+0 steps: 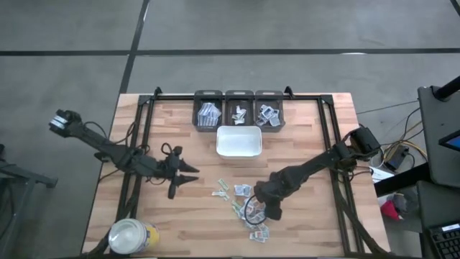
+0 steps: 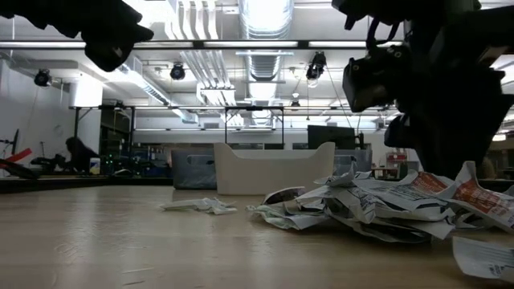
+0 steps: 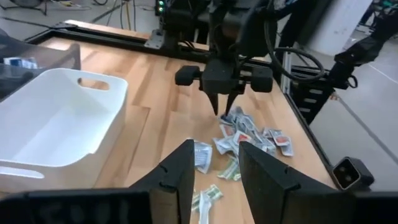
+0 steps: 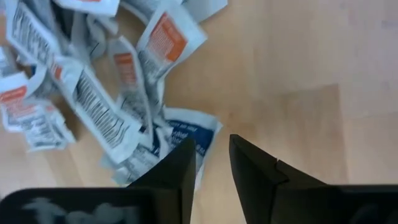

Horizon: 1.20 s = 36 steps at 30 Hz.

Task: Pick & Place First Aid Supplies
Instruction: Put the white alcohol pad into the right black bin

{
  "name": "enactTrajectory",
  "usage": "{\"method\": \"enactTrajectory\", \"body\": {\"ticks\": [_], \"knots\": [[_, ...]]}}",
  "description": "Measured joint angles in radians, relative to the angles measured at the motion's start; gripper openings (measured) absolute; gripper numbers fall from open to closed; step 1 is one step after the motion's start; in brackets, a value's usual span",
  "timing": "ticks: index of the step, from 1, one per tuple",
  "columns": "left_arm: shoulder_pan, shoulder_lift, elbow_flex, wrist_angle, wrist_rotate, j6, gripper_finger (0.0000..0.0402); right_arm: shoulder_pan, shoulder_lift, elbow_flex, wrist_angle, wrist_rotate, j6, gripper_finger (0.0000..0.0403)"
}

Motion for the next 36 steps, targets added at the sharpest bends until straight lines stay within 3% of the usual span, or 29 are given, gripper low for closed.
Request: {"method": "enactTrajectory", "body": {"ticks": [5, 20, 29, 36], "knots": [[0.024, 0.0, -0.037, 0.008, 0.026, -0.016, 0.0119, 0.001, 0.0, 0.0, 0.0, 0.05, 0.013, 0.0078], [0.023, -0.016, -0.174, 0.209, 0.025, -0.058, 0.0119, 0.014, 0.0, -0.018, -0.004, 0.05, 0.033, 0.0054], [0.023, -0.048, -0.178, 0.21, 0.024, -0.045, 0.0119, 0.013, -0.003, -0.053, -0.039, 0.069, 0.077, 0.0051], [0.023, -0.061, -0.178, 0.21, 0.024, -0.039, 0.0119, 0.012, -0.003, -0.055, -0.051, 0.084, 0.075, 0.0011]]}}
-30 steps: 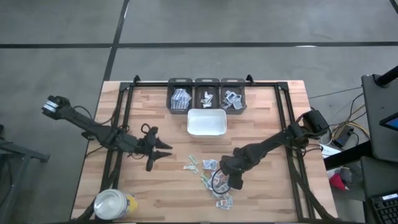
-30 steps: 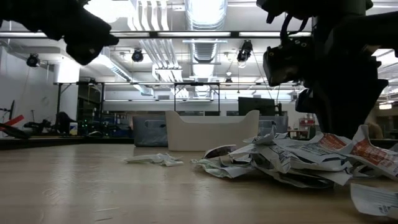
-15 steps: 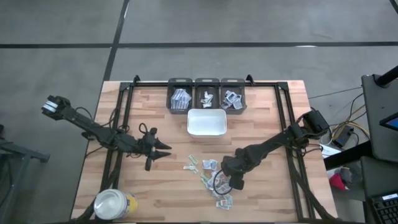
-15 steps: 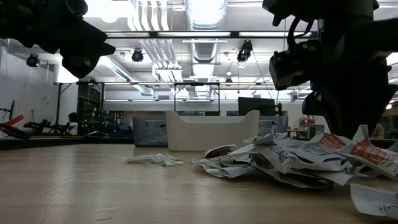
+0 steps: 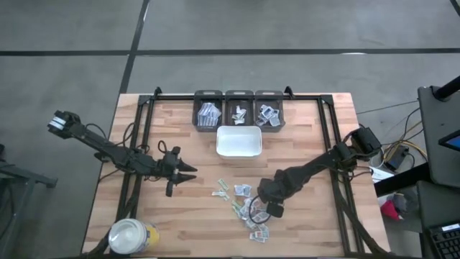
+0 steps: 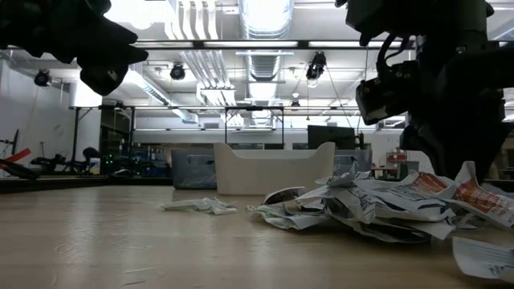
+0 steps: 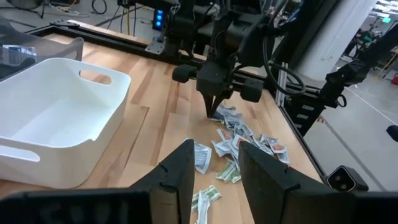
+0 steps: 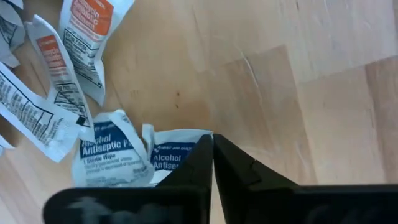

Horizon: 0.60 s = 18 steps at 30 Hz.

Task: Pick & Place First Aid Supplies
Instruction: Put the white alcohol pad into the right black bin

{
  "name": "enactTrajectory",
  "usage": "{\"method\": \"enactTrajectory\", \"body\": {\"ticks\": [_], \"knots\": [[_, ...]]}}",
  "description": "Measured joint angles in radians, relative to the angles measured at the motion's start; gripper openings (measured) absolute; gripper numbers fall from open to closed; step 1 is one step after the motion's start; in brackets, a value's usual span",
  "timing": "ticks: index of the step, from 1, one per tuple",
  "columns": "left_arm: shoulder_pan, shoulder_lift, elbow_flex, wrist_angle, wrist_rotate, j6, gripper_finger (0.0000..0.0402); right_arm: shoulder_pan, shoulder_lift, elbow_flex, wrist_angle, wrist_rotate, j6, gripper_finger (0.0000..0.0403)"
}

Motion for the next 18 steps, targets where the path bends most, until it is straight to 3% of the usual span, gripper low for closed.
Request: {"method": "enactTrajectory", "body": {"ticks": [10, 18], "knots": [[0.0, 0.0, 0.0, 0.0, 0.0, 0.0, 0.0119, -0.015, -0.006, -0.002, -0.041, 0.107, 0.061, 0.0008], [0.0, 0.0, 0.0, -0.001, 0.0, 0.001, 0.0119, -0.037, -0.055, -0.008, -0.083, 0.274, 0.099, 0.0008]]}}
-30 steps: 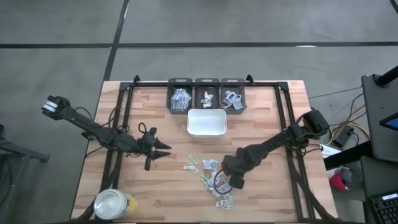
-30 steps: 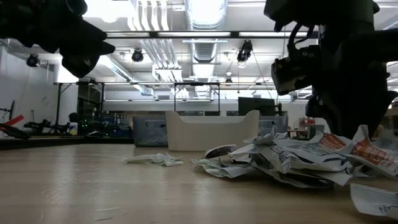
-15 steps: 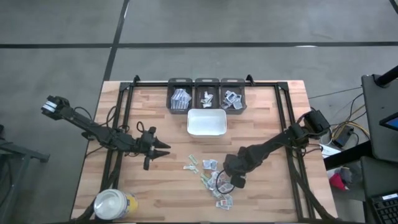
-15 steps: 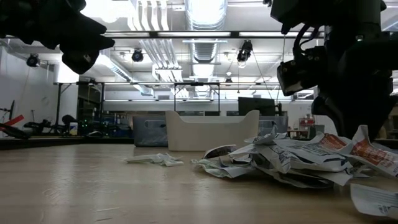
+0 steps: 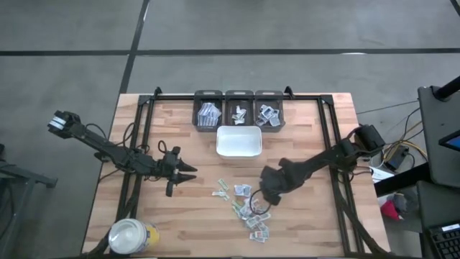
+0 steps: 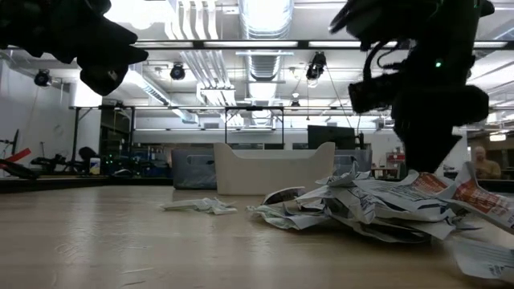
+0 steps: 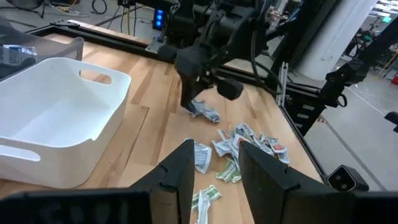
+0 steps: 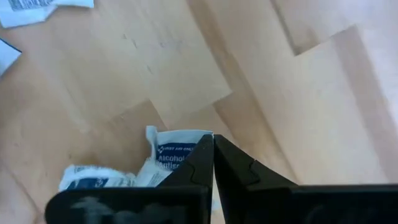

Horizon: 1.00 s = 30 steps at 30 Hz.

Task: Pick & Place First Aid Supplies
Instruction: Put the white alcohol pad into the right black bin

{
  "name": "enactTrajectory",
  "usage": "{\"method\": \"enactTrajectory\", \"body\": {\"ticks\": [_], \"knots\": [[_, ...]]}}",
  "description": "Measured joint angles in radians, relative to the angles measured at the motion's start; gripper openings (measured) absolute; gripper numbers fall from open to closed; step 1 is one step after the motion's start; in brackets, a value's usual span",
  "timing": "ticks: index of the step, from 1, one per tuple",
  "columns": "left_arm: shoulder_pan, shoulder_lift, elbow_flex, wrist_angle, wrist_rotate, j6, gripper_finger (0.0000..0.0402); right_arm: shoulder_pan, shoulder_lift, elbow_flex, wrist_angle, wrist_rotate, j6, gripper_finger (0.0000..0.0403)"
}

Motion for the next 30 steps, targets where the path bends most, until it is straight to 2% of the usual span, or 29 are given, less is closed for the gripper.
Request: {"method": "enactTrajectory", "body": {"ticks": [19, 22, 26, 30], "knots": [[0.0, 0.0, 0.0, 0.047, 0.0, -0.082, 0.0119, -0.095, -0.185, 0.003, 0.029, 0.089, -0.066, 0.0008], [0.0, 0.0, 0.0, 0.074, 0.0, -0.105, 0.0119, -0.107, -0.229, 0.004, 0.142, 0.078, -0.106, 0.0008], [0.0, 0.003, 0.0, 0.106, 0.0, -0.106, 0.0119, -0.115, -0.272, 0.006, 0.387, 0.06, -0.136, 0.0008], [0.0, 0.033, 0.0, 0.162, -0.003, -0.09, 0.0119, -0.123, -0.274, 0.006, 0.597, 0.085, -0.144, 0.0008]]}}
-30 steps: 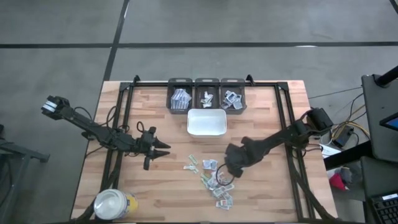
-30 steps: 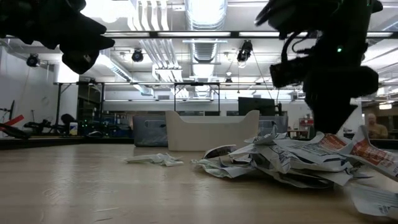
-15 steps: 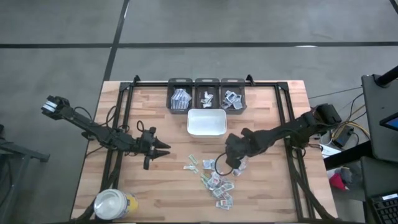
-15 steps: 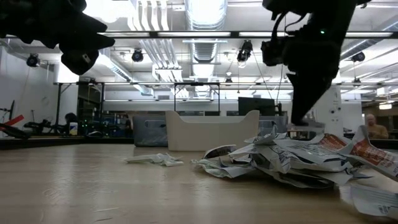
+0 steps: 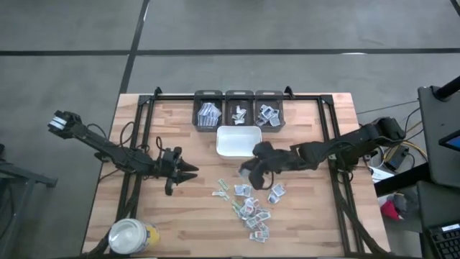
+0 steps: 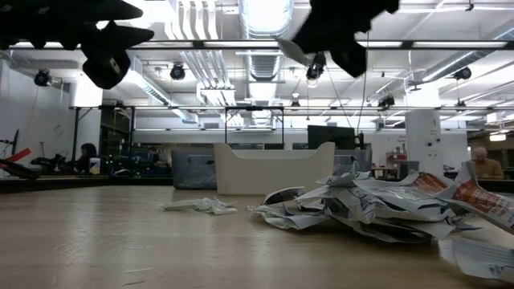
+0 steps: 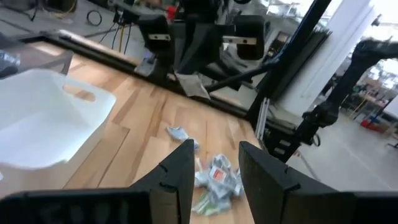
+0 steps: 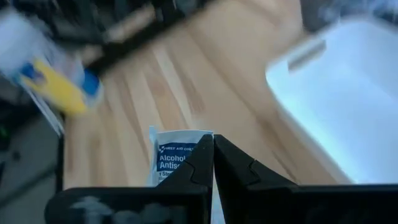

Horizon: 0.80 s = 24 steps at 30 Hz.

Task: Pick & Place First Aid Supplies
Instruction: Put the white alcohol pad into the right black bin

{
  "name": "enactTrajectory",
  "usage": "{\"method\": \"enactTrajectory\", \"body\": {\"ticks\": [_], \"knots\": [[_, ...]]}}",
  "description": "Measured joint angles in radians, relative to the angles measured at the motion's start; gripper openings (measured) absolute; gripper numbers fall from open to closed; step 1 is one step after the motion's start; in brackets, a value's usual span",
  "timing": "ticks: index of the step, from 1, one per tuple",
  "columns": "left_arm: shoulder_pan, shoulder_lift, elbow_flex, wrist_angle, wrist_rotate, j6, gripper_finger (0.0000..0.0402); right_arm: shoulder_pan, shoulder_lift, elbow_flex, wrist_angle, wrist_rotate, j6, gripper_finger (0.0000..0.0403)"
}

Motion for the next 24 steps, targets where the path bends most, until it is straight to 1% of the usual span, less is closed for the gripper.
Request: {"method": "enactTrajectory", "body": {"ticks": [3, 6, 9, 11, 15, 21, 24], "knots": [[0.0, 0.037, 0.0, 0.082, -0.014, 0.002, 0.0119, 0.001, 0.019, 0.012, 0.092, 0.059, -0.027, 0.0008], [0.0, 0.084, 0.0, 0.176, -0.054, 0.016, 0.0119, 0.002, 0.061, 0.059, 0.105, 0.14, -0.057, 0.0008], [0.004, 0.137, 0.0, 0.269, -0.084, 0.058, 0.0119, 0.0, 0.113, 0.13, 0.104, 0.226, -0.13, 0.0008], [0.005, 0.174, 0.012, 0.284, -0.099, 0.085, 0.0119, 0.001, 0.151, 0.185, 0.106, 0.283, -0.187, 0.0008], [0.008, 0.235, 0.067, 0.29, -0.165, 0.177, 0.0119, 0.001, 0.231, 0.309, 0.099, 0.384, -0.315, 0.0008], [0.01, 0.278, 0.123, 0.283, -0.35, 0.336, 0.0119, 0.002, 0.334, 0.484, 0.029, 0.538, -0.464, 0.0008], [0.012, 0.284, 0.137, 0.282, -0.442, 0.366, 0.012, 0.002, 0.36, 0.538, 0.002, 0.576, -0.524, 0.0008]]}}
